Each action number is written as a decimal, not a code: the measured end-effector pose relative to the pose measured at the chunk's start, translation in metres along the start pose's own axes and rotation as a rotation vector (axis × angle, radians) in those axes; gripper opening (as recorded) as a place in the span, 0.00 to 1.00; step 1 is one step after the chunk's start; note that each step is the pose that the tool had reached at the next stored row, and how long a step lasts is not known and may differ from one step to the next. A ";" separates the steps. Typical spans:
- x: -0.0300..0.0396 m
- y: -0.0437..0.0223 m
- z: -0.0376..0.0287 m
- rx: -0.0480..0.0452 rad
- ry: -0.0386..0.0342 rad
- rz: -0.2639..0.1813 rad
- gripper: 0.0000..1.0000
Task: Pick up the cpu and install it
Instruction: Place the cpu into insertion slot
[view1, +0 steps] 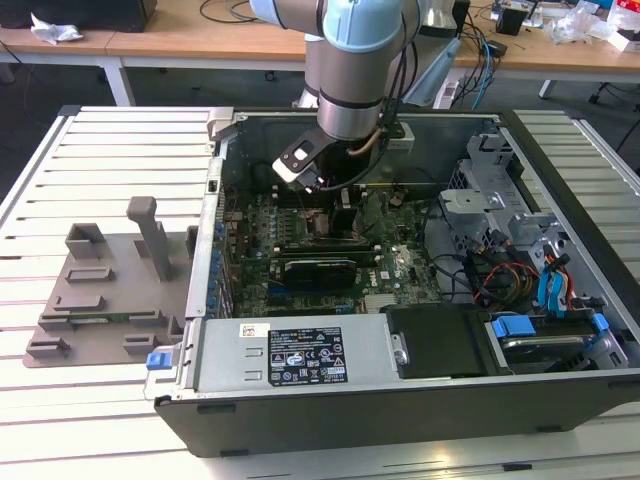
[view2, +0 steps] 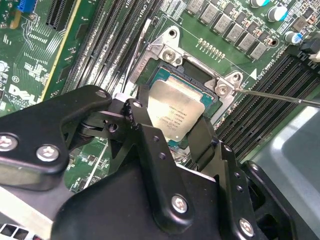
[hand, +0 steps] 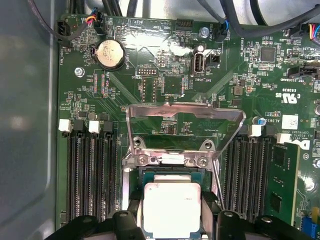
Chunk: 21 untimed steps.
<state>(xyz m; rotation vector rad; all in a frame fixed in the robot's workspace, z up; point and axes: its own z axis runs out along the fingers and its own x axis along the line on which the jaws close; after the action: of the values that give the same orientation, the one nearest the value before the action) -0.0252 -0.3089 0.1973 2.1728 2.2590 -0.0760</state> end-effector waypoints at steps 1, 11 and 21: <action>0.0000 0.0000 -0.0001 0.0004 -0.0003 0.000 0.62; -0.0014 -0.0004 -0.0084 0.0004 -0.0005 0.000 0.62; 0.0043 -0.0004 -0.0153 0.0003 -0.0005 0.000 0.24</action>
<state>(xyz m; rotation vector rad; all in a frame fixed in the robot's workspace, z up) -0.0254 -0.3041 0.2124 2.1727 2.2588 -0.0769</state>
